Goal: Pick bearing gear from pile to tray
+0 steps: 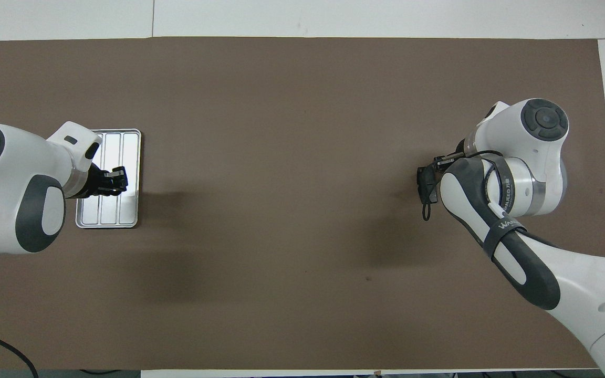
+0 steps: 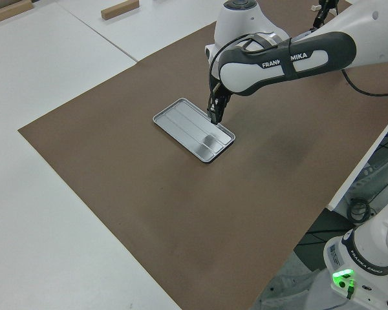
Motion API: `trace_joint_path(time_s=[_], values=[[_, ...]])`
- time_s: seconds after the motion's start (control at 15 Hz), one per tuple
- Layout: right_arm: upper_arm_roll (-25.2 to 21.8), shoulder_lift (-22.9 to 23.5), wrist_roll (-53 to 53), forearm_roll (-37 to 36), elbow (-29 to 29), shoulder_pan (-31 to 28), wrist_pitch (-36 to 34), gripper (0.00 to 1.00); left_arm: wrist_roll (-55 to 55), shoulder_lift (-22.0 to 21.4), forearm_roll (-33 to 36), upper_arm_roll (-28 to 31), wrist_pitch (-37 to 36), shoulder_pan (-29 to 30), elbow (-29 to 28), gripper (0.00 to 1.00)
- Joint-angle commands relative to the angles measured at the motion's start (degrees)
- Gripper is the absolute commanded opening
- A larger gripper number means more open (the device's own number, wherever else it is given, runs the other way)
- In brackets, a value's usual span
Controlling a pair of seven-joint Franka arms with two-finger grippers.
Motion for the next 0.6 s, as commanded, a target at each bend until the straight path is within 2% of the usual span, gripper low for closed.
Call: trace_joint_path(time_s=[0.0,0.07,0.2,0.53], values=[[0.7,-0.5,-1.0,-0.7,-1.1,-0.9,1.3,0.05,3.0,-2.0,0.7,-0.5,5.4,2.8,-4.0,0.0],[0.7,-0.5,-1.0,-0.6,-1.1,-0.9,1.2,0.0,2.8,-1.9,0.7,-0.5,8.0,2.8,-5.2,0.0],[0.7,-0.5,-0.8,-0.4,-1.0,-0.8,1.2,0.0,2.0,-1.6,0.7,-0.5,12.1,2.9,-7.7,0.0],[0.7,-1.1,0.1,-0.3,0.0,-0.5,-0.5,0.0,1.7,-2.0,0.6,-0.5,12.3,3.0,-9.2,0.0]])
